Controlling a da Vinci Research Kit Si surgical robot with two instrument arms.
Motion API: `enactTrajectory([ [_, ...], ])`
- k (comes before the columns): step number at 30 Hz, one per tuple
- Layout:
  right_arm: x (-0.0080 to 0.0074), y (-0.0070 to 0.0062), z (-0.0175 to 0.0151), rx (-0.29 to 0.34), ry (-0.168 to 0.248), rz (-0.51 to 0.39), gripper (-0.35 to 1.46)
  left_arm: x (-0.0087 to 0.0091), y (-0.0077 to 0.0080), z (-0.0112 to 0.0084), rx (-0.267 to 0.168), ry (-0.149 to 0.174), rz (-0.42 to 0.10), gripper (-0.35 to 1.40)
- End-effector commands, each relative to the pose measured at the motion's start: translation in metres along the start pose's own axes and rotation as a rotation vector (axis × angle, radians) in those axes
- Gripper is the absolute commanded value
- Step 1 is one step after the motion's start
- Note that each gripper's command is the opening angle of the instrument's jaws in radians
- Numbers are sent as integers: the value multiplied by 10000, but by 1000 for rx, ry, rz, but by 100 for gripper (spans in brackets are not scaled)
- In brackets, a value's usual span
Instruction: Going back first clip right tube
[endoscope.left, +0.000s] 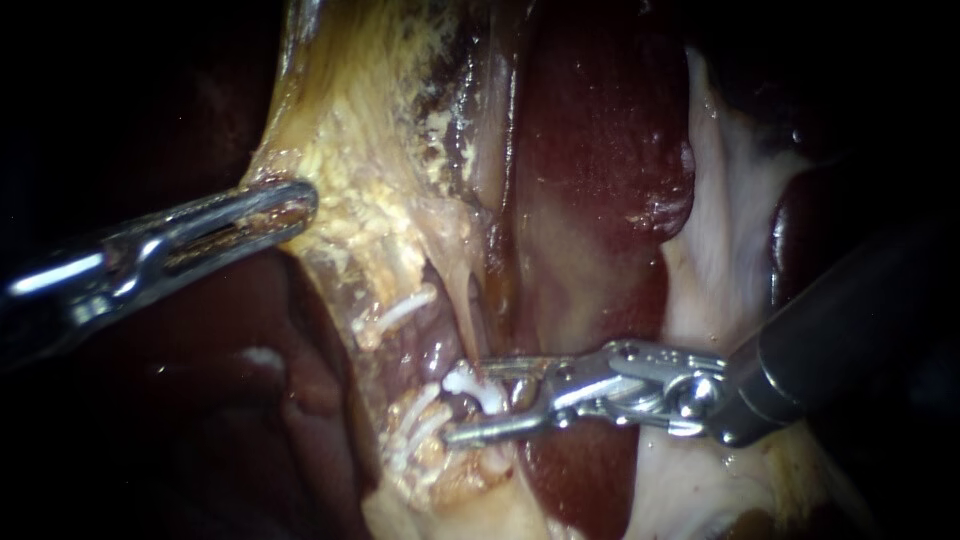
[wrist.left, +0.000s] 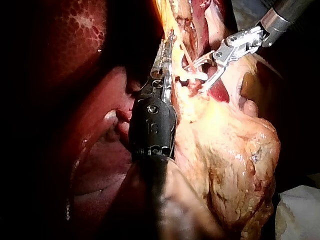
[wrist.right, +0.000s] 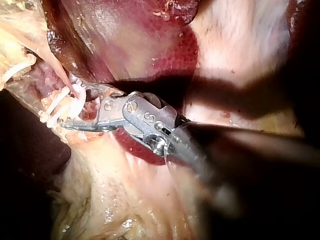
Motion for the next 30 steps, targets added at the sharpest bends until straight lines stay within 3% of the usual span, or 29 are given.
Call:
enactTrajectory([
  [1, 3, 0, -4, -7, 2, -3, 60, 0, 0, 0, 0, 0, 0, -35],
  [6, 14, 1, -21, -4, 15, -23, 60, 0, 0, 0, -1, 0, 0, -35],
  [17, 16, -4, -37, 7, 19, -58, 60, 0, 0, 0, 0, 0, 0, -35],
  [21, 21, -8, -50, 14, 19, -113, 60, 0, 1, -1, 0, 0, 0, -35],
  [24, 35, -13, -65, 22, 22, -163, 60, 0, 1, -1, 0, 0, 0, -35],
  [30, 76, -19, -106, 15, 76, -332, 60, 0, 1, -1, 0, 0, 0, -35],
])
